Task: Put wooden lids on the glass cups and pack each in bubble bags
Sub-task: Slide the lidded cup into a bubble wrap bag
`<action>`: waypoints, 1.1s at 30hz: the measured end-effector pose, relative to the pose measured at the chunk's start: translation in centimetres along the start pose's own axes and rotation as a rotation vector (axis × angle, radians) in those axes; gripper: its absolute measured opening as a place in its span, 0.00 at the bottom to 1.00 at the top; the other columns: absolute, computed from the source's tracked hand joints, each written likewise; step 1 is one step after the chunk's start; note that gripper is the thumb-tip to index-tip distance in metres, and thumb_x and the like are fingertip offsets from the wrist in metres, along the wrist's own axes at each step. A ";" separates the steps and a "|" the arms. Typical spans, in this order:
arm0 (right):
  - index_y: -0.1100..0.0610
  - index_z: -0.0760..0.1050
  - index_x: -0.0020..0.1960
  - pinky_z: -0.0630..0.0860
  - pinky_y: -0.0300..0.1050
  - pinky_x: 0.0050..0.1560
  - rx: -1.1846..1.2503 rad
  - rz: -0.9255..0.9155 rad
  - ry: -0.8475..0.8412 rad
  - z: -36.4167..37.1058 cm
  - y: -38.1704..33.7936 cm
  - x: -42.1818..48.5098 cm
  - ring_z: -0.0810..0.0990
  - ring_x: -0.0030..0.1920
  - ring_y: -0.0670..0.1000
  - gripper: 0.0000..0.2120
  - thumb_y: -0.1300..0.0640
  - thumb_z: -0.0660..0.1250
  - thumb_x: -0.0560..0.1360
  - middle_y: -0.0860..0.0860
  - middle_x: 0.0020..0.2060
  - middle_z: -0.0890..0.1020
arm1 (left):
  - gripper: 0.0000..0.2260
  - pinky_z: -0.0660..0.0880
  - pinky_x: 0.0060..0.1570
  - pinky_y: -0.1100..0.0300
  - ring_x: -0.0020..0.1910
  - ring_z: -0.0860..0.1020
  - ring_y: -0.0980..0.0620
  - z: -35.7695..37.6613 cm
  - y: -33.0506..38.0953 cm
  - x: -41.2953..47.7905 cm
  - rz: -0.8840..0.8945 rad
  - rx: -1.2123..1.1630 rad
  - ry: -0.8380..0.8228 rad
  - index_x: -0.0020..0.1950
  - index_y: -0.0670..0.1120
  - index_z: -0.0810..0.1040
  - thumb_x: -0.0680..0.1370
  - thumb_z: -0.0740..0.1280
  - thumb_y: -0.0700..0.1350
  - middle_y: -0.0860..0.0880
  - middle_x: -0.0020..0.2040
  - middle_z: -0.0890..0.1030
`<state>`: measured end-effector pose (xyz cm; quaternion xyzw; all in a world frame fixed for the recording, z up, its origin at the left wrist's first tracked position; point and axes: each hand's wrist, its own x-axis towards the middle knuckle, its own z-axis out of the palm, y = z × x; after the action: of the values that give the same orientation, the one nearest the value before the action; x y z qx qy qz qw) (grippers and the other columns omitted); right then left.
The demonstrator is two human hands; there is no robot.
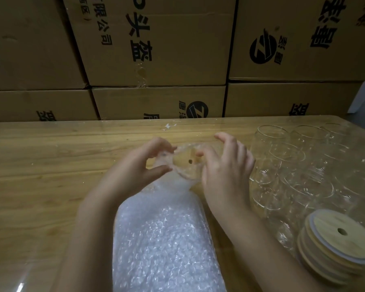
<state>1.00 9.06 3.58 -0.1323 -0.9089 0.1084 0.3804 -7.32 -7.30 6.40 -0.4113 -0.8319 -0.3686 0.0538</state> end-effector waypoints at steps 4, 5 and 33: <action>0.50 0.70 0.65 0.72 0.49 0.57 0.049 0.068 -0.218 0.0 0.7 0.2 0.75 0.56 0.53 0.14 0.51 0.57 0.81 0.55 0.70 0.62 | 0.05 0.76 0.57 0.51 0.55 0.78 0.60 -0.1 0.1 -0.1 -0.050 0.177 0.052 0.48 0.56 0.78 0.76 0.69 0.45 0.60 0.54 0.81; 0.49 0.68 0.67 0.74 0.46 0.48 0.078 0.080 -0.256 0.0 0.8 0.2 0.76 0.51 0.52 0.15 0.49 0.54 0.82 0.53 0.69 0.63 | 0.05 0.76 0.56 0.50 0.54 0.78 0.60 -0.2 0.3 0.0 -0.056 0.183 0.072 0.50 0.53 0.79 0.77 0.69 0.44 0.59 0.54 0.81; 0.47 0.72 0.52 0.64 0.41 0.29 0.197 -0.059 -0.420 -0.7 2.2 1.4 0.73 0.36 0.42 0.17 0.67 0.57 0.74 0.40 0.55 0.69 | 0.03 0.67 0.29 0.63 0.42 0.77 0.50 -2.0 2.3 -0.8 -0.171 0.697 0.240 0.47 0.54 0.81 0.77 0.68 0.50 0.55 0.45 0.79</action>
<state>0.90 11.69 4.39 -0.0422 -0.9566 0.2106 0.1972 -5.56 -8.23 8.88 -0.2514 -0.9265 -0.1123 0.2564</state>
